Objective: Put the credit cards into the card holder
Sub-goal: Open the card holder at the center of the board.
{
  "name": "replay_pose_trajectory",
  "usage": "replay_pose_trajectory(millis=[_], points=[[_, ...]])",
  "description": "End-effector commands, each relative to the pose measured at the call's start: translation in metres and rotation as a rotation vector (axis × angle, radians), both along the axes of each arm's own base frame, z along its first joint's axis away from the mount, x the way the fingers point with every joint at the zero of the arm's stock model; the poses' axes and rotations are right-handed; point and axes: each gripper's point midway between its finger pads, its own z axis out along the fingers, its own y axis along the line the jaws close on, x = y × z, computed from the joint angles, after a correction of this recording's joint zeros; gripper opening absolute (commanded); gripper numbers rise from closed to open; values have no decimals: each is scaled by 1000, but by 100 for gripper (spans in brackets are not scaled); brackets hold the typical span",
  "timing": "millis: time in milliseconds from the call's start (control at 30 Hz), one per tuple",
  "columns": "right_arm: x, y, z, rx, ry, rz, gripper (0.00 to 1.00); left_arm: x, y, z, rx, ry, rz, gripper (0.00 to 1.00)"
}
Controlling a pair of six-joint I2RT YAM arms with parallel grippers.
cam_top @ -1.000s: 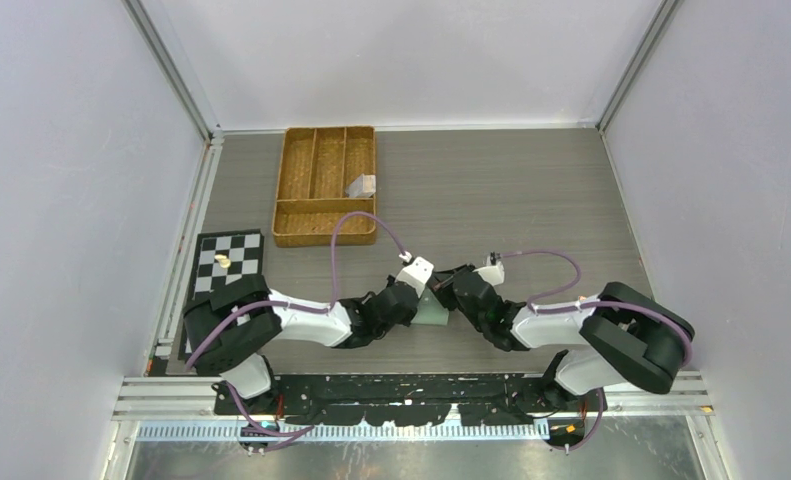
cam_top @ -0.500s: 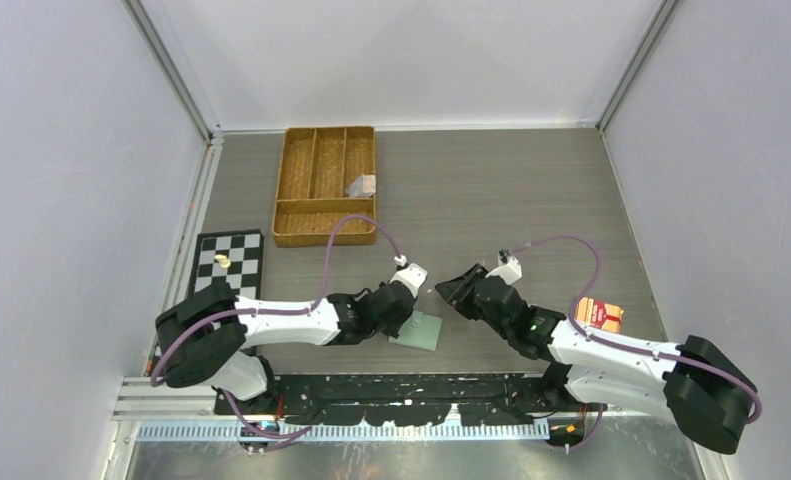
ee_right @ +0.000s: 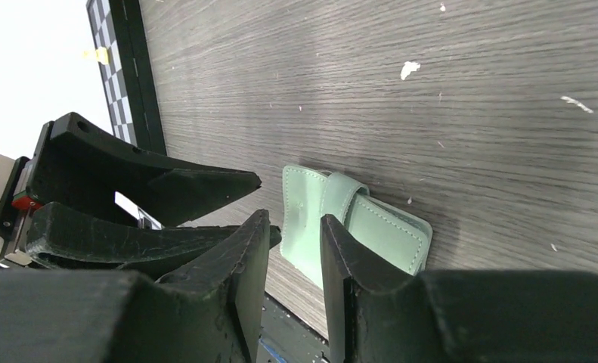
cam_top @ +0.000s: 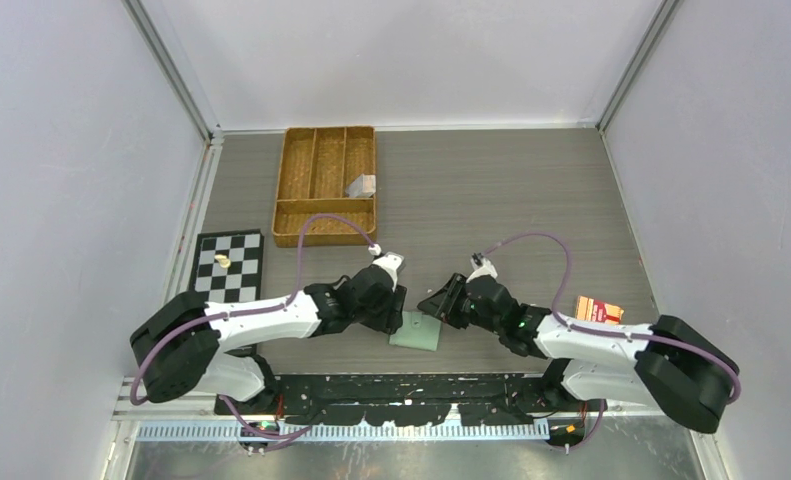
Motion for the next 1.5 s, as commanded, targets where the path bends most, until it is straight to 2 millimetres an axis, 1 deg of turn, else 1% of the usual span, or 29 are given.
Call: replay_pose_trajectory(millis=[0, 133, 200, 333, 467, 567, 700, 833, 967, 1267, 1400, 1467], points=[[3, 14, 0, 51, -22, 43, 35, -4, -2, -4, -42, 50, 32, 50], [3, 15, -12, 46, 3, 35, 34, -3, 2, -14, -30, 61, 47, 47], [0, 12, -18, 44, 22, 26, 34, -3, 2, -18, -26, 67, 52, 44], [-1, 6, -23, 36, 35, 2, 34, -1, 2, -24, -16, 67, 50, 39], [-3, 8, -24, 41, 43, 16, 34, -1, 4, -32, 15, 74, 52, 32], [-2, 10, -26, 42, 45, 17, 34, -1, 4, -38, 32, 85, 49, 23], [-8, 16, -29, 65, 77, 52, 32, -2, 7, -43, 55, 96, 51, 13], [-12, 19, -33, 90, 107, 55, 31, -2, 10, -47, 72, 97, 59, 6], [-16, 20, -34, 113, 122, 67, 30, -2, 14, -50, 89, 98, 65, 0], [-20, 30, -38, 129, 147, 111, 28, -1, 15, -54, 106, 97, 69, 0], [-21, 32, -46, 116, 172, 112, 24, 0, 16, -58, 123, 98, 71, 0], [-22, 33, -50, 104, 187, 110, 20, 0, 19, -60, 143, 99, 70, 0]])
